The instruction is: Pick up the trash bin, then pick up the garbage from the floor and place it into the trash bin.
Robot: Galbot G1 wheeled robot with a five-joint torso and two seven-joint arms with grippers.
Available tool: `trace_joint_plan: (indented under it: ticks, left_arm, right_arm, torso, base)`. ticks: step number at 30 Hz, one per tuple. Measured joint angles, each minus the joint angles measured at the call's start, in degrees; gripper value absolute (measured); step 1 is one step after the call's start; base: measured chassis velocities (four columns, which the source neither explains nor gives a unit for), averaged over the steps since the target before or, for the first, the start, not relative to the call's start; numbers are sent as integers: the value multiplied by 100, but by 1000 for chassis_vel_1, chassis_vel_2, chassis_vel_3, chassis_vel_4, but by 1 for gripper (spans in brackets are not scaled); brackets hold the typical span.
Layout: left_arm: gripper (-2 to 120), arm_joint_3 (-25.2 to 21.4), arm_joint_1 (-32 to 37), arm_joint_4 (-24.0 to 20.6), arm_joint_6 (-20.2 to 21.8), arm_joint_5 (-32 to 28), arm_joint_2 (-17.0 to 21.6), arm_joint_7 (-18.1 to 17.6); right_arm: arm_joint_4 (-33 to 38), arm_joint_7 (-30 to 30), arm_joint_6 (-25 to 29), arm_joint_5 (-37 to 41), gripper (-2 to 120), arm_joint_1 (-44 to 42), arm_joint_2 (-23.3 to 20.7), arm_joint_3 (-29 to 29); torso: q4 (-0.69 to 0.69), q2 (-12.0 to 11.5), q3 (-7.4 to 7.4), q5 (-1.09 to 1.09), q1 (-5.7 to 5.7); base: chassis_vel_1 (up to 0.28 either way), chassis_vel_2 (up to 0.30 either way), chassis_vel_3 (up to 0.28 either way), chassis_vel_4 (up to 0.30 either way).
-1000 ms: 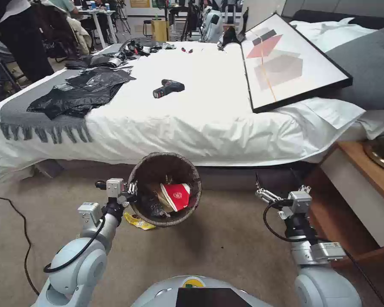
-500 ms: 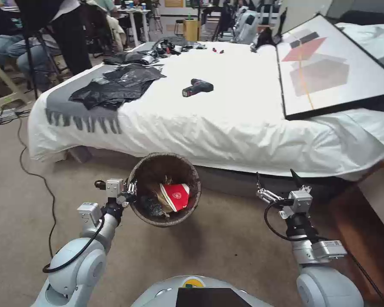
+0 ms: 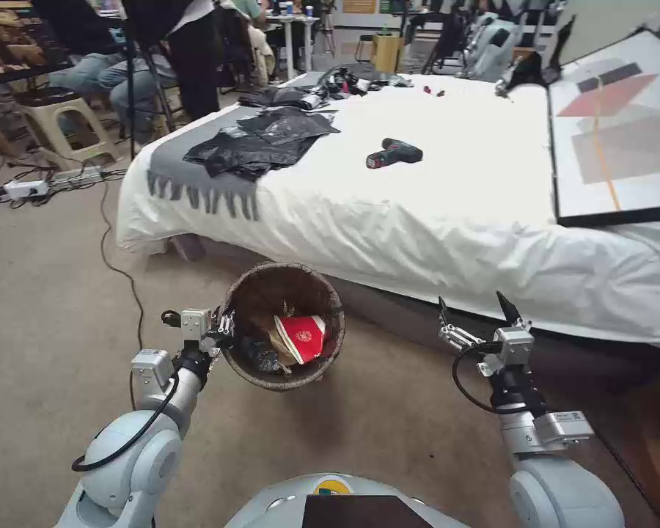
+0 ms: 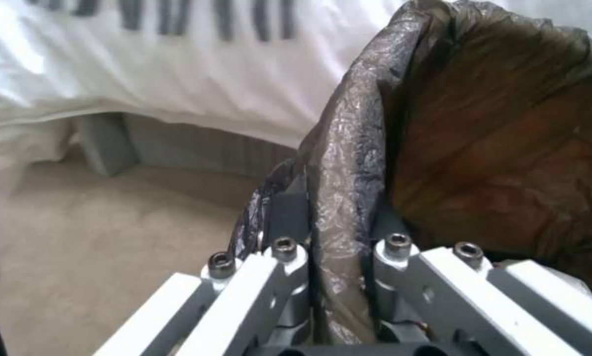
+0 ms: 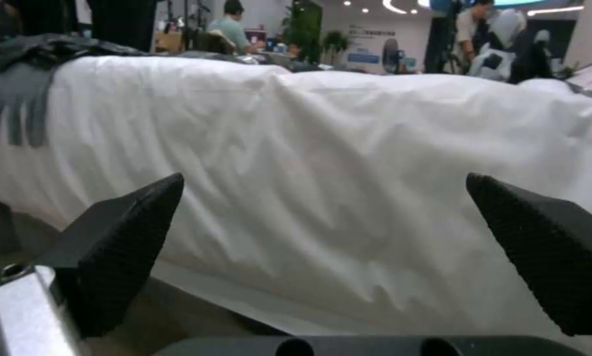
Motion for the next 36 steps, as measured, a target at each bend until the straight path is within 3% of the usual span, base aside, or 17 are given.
trace_joint_plan:
  ticks: [36]
  left_arm:
    - [7,-6,-19,24,-14,-1,-9,-51]
  right_arm:
    - [-1,100,-59,10,100,70,-66,-115]
  torso:
    - [0,0,0,0,0]
  base:
    - [82,85,83,87]
